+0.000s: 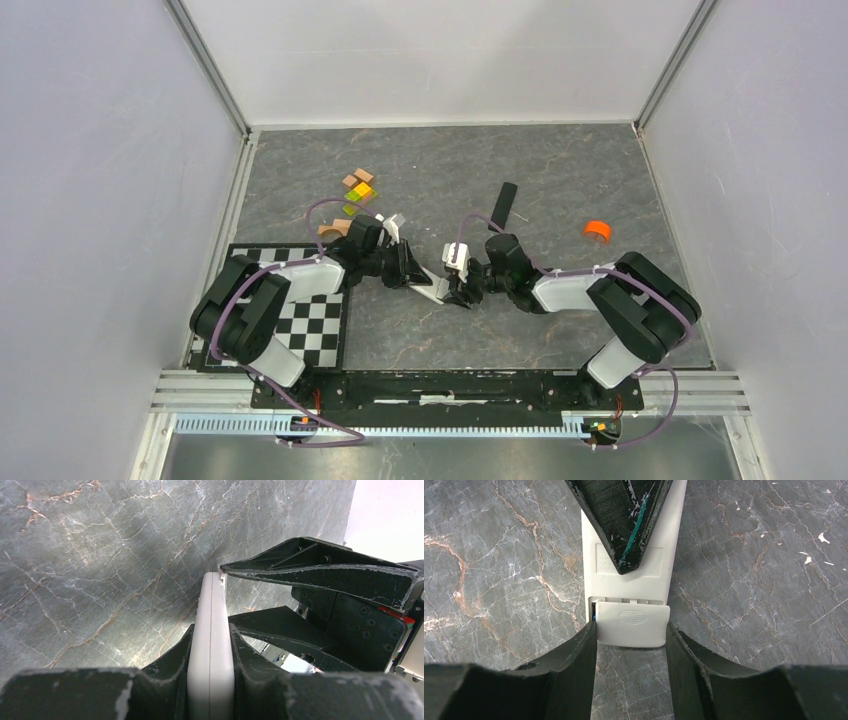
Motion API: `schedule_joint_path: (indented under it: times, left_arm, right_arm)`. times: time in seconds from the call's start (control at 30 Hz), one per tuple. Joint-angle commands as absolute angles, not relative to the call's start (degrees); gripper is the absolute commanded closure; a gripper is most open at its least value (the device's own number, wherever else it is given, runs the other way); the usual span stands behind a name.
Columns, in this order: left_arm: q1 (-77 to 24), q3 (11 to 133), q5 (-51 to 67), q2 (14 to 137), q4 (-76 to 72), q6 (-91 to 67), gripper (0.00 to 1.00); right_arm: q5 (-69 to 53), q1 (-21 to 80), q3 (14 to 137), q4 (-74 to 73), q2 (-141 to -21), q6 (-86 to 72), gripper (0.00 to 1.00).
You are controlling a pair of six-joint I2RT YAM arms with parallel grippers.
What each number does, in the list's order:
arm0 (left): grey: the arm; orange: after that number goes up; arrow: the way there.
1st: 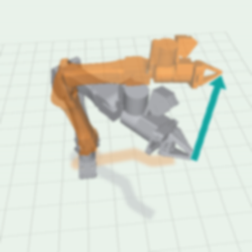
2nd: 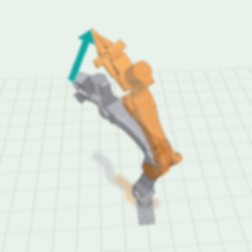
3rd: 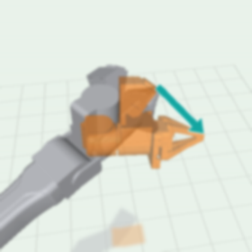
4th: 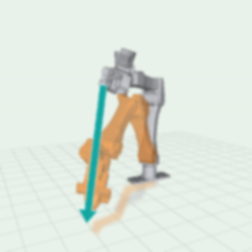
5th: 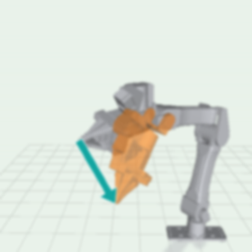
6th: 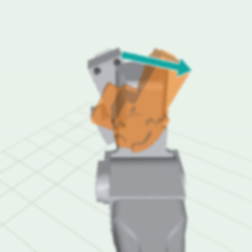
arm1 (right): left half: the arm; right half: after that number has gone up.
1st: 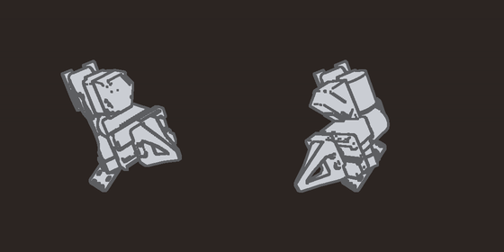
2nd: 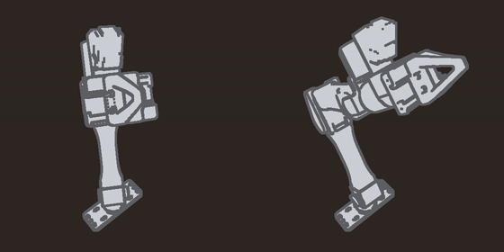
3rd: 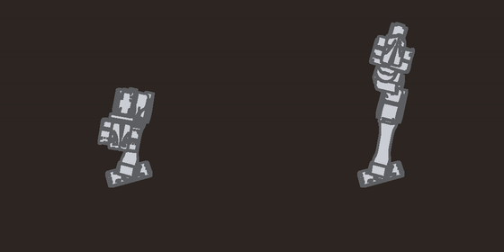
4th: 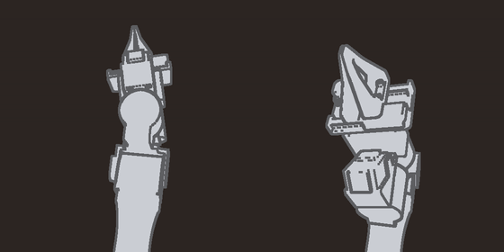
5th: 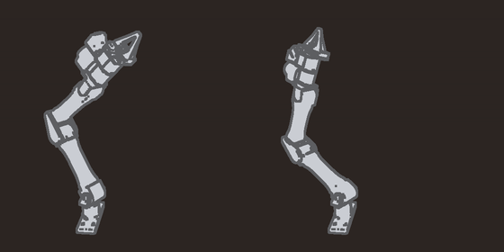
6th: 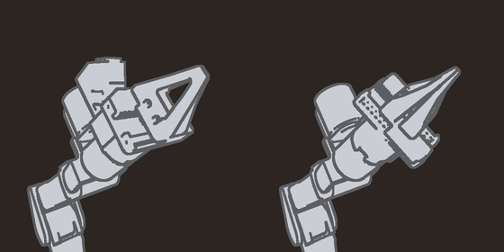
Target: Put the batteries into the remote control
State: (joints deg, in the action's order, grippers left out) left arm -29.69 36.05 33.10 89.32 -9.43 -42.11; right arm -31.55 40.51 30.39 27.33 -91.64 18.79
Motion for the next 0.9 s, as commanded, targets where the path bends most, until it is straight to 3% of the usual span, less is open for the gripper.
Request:
schedule_joint_path:
  times: [0.0, 0.6, 0.87]
  left_arm:
    - [-30.1, 37.6, 33.8, 90.2, -9.2, -39.9, 0.98]
    - [-30.1, 38.2, 33.2, 90.5, -9.1, -41.4, 0.98]
    - [-30.1, 38.0, 32.1, 90.6, -8.9, -41.3, 0.98]
  right_arm:
    - [-34.8, 40.7, 33.3, 28.0, -92.5, 19.9, 0.49]
    - [-39.4, 40.6, 34.1, 27.5, -94.3, 19.3, 0.48]
    - [-36.2, 40.6, 32.6, 28.6, -93.1, 17.0, 0.43]
